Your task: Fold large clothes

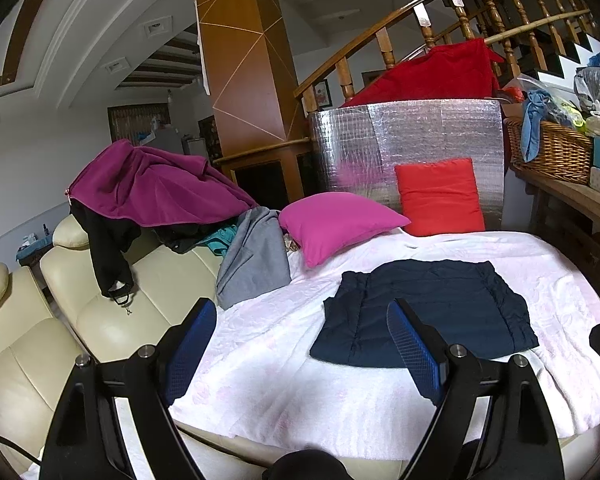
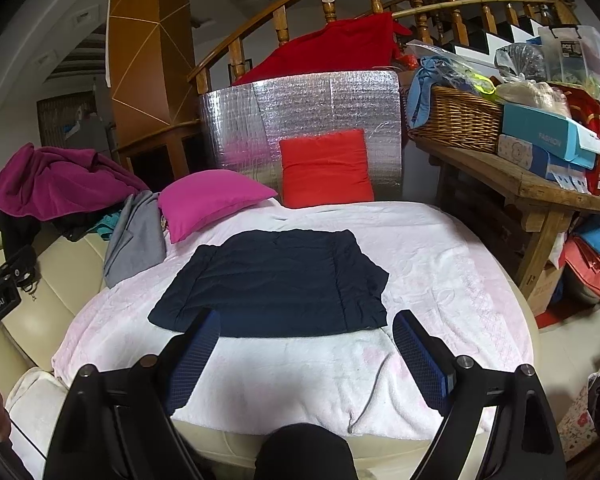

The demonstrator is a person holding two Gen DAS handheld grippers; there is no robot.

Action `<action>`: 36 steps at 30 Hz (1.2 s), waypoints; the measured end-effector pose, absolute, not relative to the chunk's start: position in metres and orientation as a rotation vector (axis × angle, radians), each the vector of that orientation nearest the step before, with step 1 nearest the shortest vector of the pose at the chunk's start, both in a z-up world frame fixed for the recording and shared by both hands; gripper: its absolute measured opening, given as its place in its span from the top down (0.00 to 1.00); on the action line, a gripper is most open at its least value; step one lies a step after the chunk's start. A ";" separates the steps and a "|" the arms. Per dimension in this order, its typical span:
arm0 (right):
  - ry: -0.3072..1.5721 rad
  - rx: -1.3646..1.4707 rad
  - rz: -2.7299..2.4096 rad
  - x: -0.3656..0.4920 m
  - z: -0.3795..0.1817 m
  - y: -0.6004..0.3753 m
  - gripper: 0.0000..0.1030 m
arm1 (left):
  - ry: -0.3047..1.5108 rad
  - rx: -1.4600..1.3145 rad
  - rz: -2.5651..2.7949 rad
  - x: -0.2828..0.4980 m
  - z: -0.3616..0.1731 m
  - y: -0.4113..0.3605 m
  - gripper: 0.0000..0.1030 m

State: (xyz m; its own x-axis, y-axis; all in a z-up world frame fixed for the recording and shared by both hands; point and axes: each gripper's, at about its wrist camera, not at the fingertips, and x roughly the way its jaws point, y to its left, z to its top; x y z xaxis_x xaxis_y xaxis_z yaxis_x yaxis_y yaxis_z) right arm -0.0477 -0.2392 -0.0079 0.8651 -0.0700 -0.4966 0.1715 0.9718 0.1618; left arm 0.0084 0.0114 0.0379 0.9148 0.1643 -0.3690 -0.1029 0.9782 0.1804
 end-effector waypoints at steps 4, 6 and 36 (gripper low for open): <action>0.509 0.201 -0.127 -0.048 -0.008 -0.238 0.12 | 0.389 0.158 0.137 0.007 0.038 0.011 0.15; 0.511 0.202 -0.127 -0.048 -0.008 -0.239 0.12 | 0.388 0.157 0.136 0.007 0.038 0.011 0.15; 0.520 0.191 -0.117 -0.044 -0.007 -0.237 0.12 | 0.390 0.146 0.129 0.005 0.040 0.015 0.15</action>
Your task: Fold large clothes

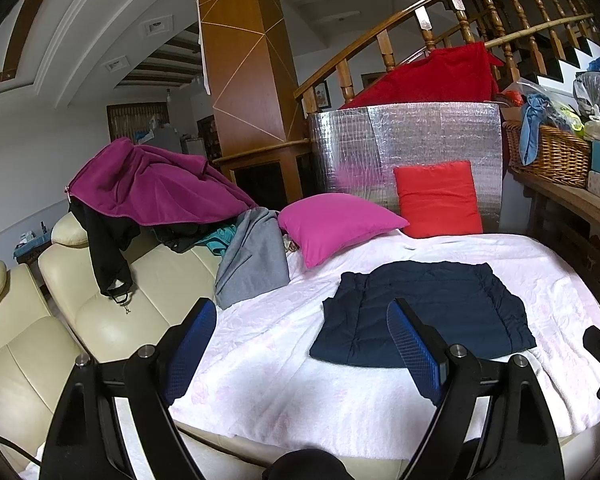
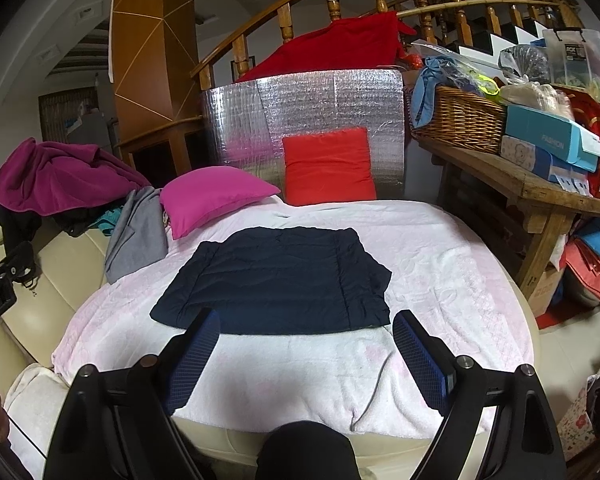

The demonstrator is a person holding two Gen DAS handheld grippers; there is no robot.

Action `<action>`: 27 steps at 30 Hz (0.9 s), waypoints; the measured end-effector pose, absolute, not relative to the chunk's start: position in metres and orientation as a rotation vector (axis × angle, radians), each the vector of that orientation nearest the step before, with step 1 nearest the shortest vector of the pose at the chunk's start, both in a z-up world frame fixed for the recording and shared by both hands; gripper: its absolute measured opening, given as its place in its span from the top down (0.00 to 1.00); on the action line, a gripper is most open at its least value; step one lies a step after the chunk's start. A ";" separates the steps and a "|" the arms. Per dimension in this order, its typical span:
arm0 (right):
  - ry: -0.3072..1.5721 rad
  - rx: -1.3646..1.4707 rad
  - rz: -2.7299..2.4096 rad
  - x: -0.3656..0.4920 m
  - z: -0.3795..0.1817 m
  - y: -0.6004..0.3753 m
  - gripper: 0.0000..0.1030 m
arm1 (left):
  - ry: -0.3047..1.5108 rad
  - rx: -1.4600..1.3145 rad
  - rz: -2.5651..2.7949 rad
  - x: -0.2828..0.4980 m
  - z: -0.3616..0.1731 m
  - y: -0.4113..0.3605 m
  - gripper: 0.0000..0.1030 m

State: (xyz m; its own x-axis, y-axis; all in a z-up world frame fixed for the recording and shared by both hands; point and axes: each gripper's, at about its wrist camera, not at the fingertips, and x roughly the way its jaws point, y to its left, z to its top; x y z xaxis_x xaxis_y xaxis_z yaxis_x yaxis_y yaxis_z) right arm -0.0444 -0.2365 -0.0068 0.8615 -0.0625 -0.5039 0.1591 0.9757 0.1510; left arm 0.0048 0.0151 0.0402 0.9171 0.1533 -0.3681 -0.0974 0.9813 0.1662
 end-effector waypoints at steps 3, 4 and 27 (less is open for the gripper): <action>0.518 0.187 -0.117 -0.045 -0.007 -0.236 0.12 | 0.387 0.146 0.131 0.005 0.041 0.016 0.15; 0.518 0.187 -0.117 -0.045 -0.007 -0.235 0.12 | 0.386 0.146 0.130 0.004 0.041 0.015 0.15; 0.518 0.185 -0.114 -0.044 -0.006 -0.233 0.12 | 0.390 0.143 0.131 0.004 0.041 0.019 0.15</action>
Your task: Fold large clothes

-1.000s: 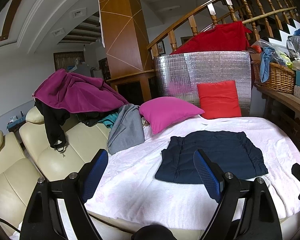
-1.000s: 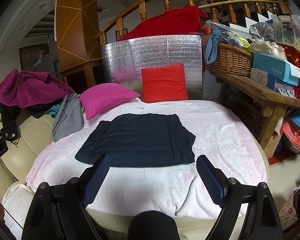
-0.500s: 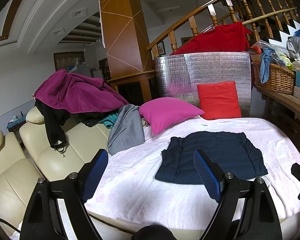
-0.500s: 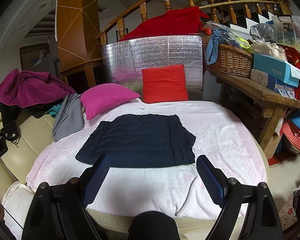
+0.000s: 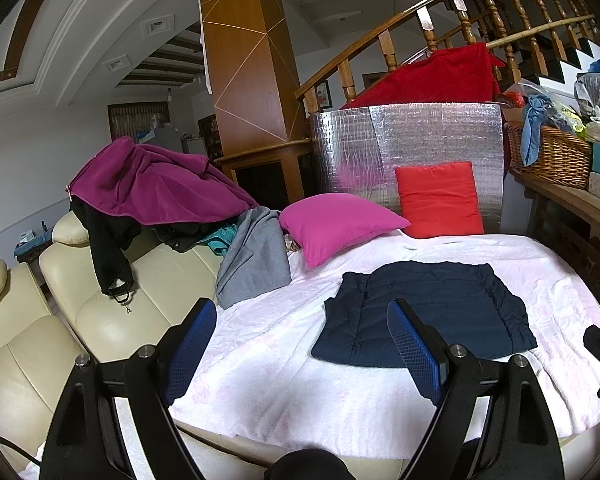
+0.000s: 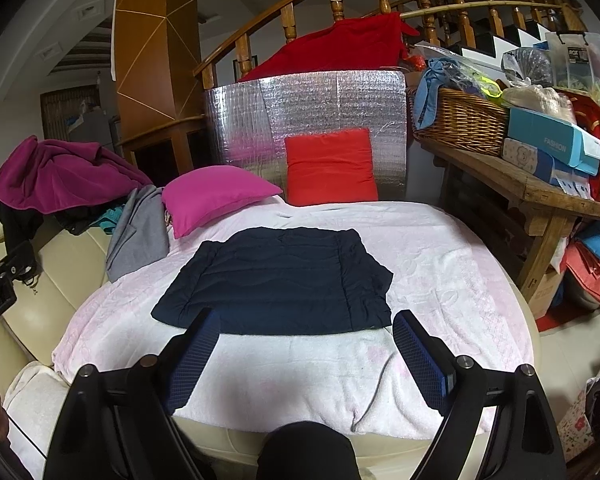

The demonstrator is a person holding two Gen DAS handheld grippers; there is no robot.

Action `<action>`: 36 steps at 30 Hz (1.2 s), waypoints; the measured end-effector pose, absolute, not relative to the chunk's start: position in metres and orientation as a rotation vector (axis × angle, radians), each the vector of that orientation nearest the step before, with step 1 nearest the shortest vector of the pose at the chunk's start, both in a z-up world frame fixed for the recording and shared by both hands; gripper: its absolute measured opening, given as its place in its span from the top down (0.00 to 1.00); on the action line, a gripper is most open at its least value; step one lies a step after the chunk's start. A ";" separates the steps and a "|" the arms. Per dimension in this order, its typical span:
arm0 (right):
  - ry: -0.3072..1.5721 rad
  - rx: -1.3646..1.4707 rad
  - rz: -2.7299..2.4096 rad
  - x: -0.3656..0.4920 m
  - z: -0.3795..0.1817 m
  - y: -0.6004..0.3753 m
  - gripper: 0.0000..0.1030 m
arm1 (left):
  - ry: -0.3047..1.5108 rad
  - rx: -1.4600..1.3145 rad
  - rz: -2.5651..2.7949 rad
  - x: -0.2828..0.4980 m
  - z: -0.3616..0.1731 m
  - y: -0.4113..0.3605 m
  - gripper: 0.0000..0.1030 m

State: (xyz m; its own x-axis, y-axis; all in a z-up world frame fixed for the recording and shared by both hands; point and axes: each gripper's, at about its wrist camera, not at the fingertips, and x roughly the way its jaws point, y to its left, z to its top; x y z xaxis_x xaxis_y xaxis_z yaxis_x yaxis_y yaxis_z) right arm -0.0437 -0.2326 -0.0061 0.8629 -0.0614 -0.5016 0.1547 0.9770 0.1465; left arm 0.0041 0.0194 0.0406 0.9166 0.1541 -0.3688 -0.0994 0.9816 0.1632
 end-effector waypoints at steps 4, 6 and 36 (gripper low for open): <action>0.521 0.183 -0.114 -0.044 -0.006 -0.232 0.12 | 0.393 0.144 0.130 0.004 0.040 0.020 0.15; 0.522 0.182 -0.111 -0.043 -0.006 -0.233 0.12 | 0.394 0.145 0.129 0.005 0.040 0.020 0.15; 0.517 0.145 -0.117 -0.030 0.002 -0.227 0.12 | 0.413 0.123 0.116 0.011 0.031 0.028 0.15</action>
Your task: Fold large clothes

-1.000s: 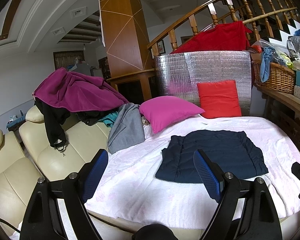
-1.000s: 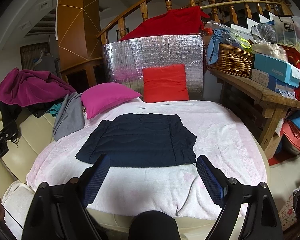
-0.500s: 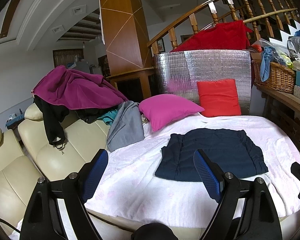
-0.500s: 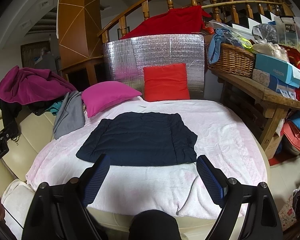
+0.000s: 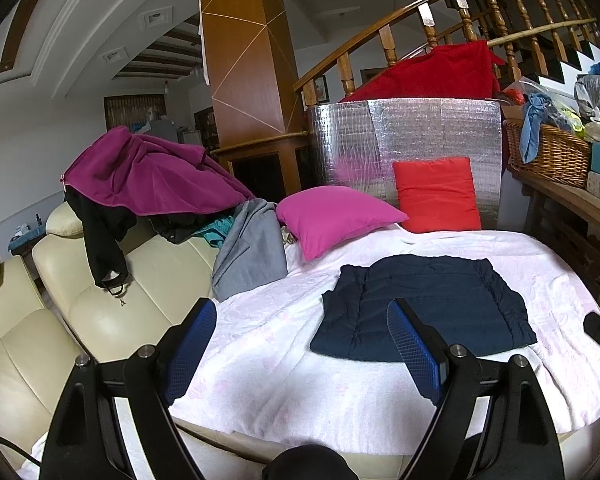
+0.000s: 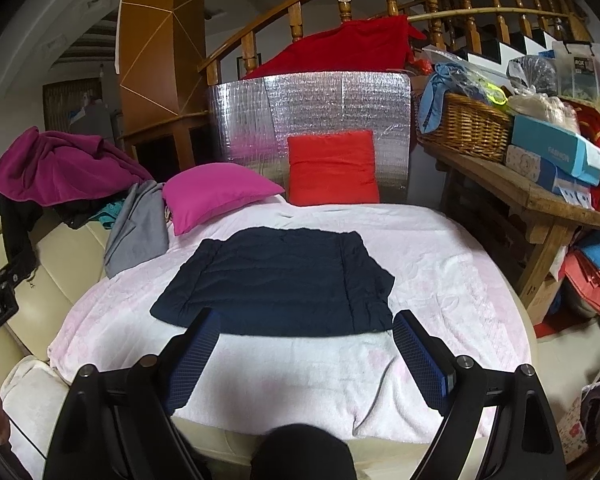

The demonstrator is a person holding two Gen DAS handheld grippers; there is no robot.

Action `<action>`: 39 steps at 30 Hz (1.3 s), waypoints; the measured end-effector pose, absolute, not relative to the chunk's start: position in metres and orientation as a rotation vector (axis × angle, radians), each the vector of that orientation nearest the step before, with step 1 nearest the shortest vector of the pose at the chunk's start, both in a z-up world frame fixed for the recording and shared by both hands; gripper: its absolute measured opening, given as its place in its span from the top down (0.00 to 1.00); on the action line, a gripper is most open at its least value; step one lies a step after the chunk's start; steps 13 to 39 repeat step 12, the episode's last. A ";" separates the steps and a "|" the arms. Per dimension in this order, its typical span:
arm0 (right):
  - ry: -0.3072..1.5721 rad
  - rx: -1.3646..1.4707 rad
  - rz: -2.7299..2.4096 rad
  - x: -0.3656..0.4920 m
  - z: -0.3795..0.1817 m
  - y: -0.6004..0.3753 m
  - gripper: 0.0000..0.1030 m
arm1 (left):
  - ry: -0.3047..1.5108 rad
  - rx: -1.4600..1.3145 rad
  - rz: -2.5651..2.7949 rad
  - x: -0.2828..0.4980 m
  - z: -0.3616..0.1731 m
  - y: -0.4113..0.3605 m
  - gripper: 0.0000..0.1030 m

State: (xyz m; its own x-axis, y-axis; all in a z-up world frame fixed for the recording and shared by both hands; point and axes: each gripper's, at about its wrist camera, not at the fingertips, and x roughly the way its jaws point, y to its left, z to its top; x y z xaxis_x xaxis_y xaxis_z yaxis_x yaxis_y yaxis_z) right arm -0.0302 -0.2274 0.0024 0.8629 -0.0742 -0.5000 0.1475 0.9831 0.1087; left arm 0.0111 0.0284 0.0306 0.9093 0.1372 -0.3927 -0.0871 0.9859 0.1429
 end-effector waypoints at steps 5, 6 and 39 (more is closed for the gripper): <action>0.513 0.146 -0.121 -0.013 0.008 -0.228 0.12 | 0.425 0.119 0.113 0.020 0.027 0.031 0.15; 0.516 0.143 -0.118 -0.007 0.008 -0.226 0.12 | 0.427 0.117 0.111 0.023 0.027 0.032 0.15; 0.553 0.123 -0.098 0.028 -0.003 -0.224 0.12 | 0.429 0.052 0.064 0.055 0.022 0.042 0.15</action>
